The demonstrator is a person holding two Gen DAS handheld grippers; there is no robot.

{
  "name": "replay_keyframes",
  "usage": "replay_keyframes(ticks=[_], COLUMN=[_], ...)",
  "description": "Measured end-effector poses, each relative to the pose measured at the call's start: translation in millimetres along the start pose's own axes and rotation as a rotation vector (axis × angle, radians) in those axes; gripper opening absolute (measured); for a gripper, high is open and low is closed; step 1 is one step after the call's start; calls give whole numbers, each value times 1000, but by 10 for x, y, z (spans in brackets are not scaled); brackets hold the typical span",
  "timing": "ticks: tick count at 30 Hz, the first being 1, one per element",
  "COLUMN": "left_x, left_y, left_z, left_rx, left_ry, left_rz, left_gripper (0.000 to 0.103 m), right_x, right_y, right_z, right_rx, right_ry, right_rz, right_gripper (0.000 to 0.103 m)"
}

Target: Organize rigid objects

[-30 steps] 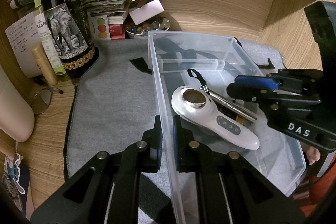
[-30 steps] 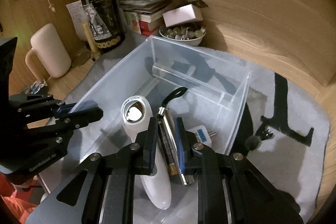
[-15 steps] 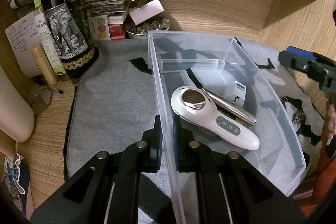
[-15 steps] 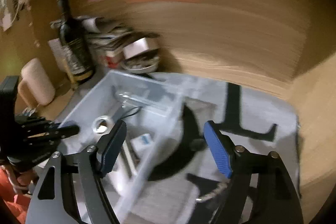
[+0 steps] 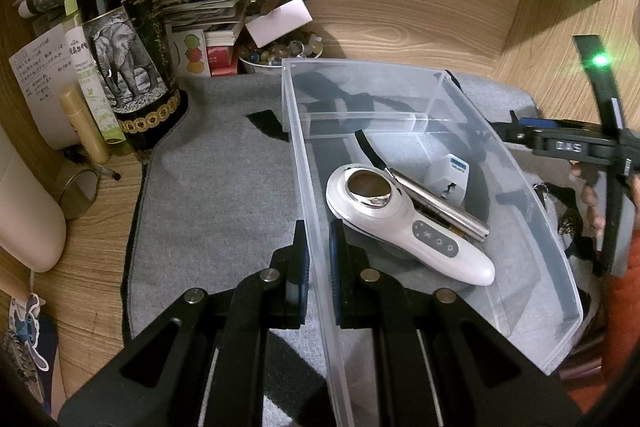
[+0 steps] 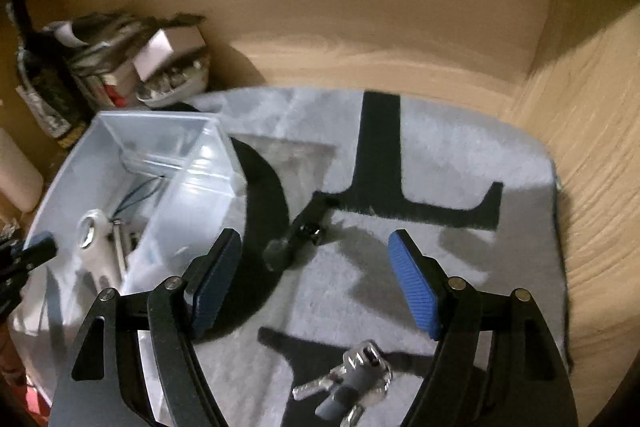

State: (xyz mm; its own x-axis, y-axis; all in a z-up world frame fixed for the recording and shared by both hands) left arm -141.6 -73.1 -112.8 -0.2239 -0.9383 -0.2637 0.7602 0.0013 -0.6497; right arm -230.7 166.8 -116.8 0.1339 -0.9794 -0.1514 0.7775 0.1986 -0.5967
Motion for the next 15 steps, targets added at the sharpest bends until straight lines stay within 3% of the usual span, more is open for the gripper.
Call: replay_keyframes(ticks=[9,12,15], left_x=[-1,-2,-3], left_y=[1,1,1], left_z=[0,0,1], left_rx=[-1,0,0], left_ry=[0,0,0], left_rz=[1,0,-1], left_gripper=[9,9,9], right_x=[170,166,158], right_y=[-54,-54,-35], right_z=[-358,-441,-411], right_rx=[114,144,129], right_ry=[-35,-52,-51], right_rz=[31,14,9], right_gripper=[46,32,25])
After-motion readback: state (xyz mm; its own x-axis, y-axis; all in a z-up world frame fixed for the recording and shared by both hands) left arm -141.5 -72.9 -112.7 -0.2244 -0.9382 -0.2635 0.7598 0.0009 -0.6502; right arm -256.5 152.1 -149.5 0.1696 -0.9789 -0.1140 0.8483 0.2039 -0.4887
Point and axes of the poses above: each gripper's, at about its wrist camera, not at the fingertips, and z roughly against the way its jaws point, x to its left, y to its underside, the point moved 1 cm from there along -z, roughly the way its jaws point, and after that the axes turned 14 degrees about y, right-handed, at the moved point
